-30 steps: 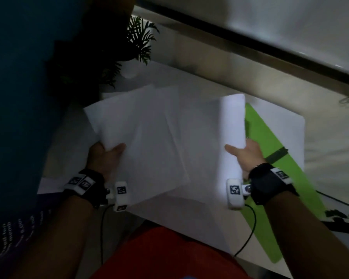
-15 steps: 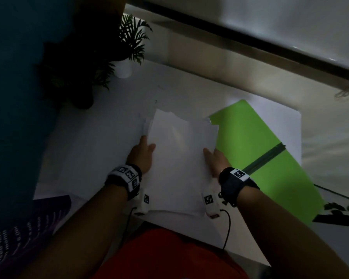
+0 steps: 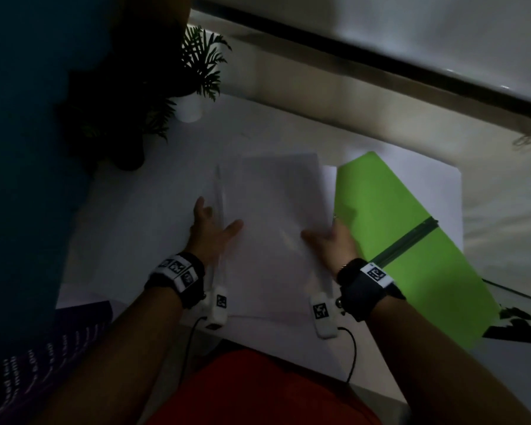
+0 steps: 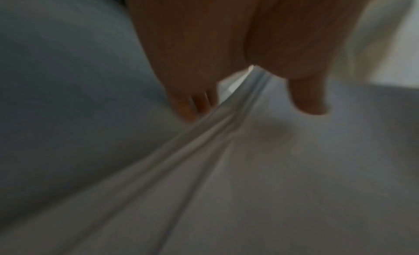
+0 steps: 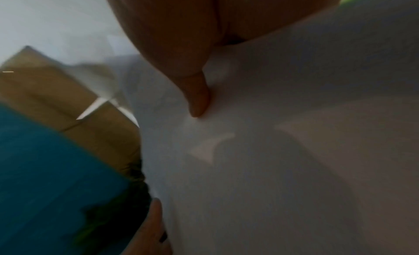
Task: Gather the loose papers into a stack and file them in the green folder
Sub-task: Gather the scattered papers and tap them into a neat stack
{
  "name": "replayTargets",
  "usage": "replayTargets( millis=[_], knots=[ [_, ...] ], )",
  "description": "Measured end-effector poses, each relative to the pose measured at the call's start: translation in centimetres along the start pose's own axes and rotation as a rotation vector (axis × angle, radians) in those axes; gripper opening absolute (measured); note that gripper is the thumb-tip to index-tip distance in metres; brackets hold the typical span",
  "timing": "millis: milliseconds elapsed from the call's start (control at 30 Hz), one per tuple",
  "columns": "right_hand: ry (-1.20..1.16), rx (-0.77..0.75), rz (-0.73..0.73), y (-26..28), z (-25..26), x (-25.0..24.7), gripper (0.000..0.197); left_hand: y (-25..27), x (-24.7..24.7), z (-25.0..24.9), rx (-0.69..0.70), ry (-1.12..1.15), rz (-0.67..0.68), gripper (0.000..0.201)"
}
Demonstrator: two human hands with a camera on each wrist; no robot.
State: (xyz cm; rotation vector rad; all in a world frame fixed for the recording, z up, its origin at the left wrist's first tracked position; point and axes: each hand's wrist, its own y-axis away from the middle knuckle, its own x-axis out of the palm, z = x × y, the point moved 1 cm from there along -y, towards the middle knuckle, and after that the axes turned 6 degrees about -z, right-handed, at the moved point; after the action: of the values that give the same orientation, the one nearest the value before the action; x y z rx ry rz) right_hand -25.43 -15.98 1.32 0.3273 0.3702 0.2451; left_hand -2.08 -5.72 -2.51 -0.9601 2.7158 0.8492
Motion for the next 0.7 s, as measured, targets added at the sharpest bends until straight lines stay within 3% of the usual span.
replayTargets(
  millis=[100, 133, 200, 300, 433, 533, 600, 700],
  knots=[
    [-0.096, -0.174, 0.011, 1.2, 3.5, -1.1, 0.030, 1.6, -1.8, -3.8, 0.145, 0.209, 0.079, 0.070],
    [-0.102, -0.231, 0.001, 1.6, 4.8, -1.3, 0.027, 2.4, -2.3, -5.5, 0.233, 0.247, 0.036, 0.054],
    [-0.156, -0.329, -0.053, 2.2, 6.5, -1.6, 0.025, 3.4, -3.2, -8.0, 0.419, 0.282, -0.089, 0.042],
    [-0.209, -0.393, -0.122, 3.6, 7.3, -1.2, 0.026, 4.4, -3.4, -8.9, 0.543, 0.293, -0.154, 0.047],
    [-0.241, -0.395, -0.088, 4.4, 7.3, -0.6, 0.051, 4.3, -3.3, -7.4, 0.526, 0.260, -0.122, 0.074],
    [-0.341, -0.448, -0.157, 4.3, 8.7, -1.0, 0.060, 4.1, -3.1, -7.6, 0.514, 0.241, -0.064, 0.089],
    [-0.397, -0.476, -0.232, 4.1, 9.7, -1.0, 0.055, 4.4, -2.9, -8.1, 0.507, 0.261, -0.018, 0.084],
    [-0.507, -0.479, -0.352, 3.8, 10.6, -0.6, 0.028, 4.9, -3.1, -8.9, 0.546, 0.326, -0.027, 0.067]
  ],
)
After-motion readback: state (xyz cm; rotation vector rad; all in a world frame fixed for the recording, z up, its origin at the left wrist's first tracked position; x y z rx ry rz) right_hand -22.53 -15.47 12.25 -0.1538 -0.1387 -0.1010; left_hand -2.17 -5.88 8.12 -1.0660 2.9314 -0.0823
